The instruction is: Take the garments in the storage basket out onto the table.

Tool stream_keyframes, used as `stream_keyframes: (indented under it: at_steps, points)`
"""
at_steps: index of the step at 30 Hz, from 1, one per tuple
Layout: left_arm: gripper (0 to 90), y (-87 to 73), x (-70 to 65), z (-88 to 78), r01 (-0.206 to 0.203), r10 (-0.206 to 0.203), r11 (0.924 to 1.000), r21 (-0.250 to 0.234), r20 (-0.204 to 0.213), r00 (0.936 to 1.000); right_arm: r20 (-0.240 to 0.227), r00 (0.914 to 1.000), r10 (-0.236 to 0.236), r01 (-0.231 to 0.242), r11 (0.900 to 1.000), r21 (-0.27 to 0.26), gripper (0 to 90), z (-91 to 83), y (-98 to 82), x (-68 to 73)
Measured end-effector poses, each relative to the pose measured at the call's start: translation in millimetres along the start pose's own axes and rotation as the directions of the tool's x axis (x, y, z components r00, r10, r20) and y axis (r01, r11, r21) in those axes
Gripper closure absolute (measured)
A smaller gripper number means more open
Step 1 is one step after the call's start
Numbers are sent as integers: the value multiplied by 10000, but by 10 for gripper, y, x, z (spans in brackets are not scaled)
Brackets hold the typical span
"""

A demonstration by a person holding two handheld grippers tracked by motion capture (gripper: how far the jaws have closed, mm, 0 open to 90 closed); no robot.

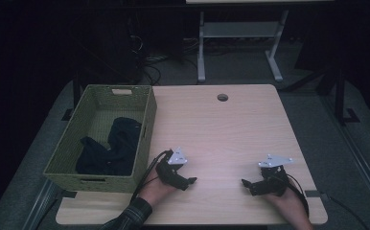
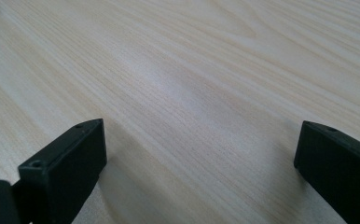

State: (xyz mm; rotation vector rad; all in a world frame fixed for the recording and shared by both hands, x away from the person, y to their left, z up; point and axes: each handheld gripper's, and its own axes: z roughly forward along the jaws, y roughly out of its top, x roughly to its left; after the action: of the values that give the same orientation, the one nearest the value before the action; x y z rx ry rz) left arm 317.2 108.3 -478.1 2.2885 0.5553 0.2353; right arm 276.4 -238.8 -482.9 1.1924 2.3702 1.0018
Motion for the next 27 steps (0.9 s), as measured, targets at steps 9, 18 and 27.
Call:
stream_keyframes:
  at_steps: [9,18,27]
  points:
    - [127,4,1,0,6,-6,10000,30,-8,10000,-1,10000,2,-2,10000,-1,19,0,0,0]
    - [135,30,8,-7,53,-53,9997,244,-23,10000,-11,10000,9,-9,10000,-8,19,13,13,2]
    - [136,29,60,-40,687,-689,9974,214,92,9976,-5,10000,20,-20,10000,18,19,17,19,3]
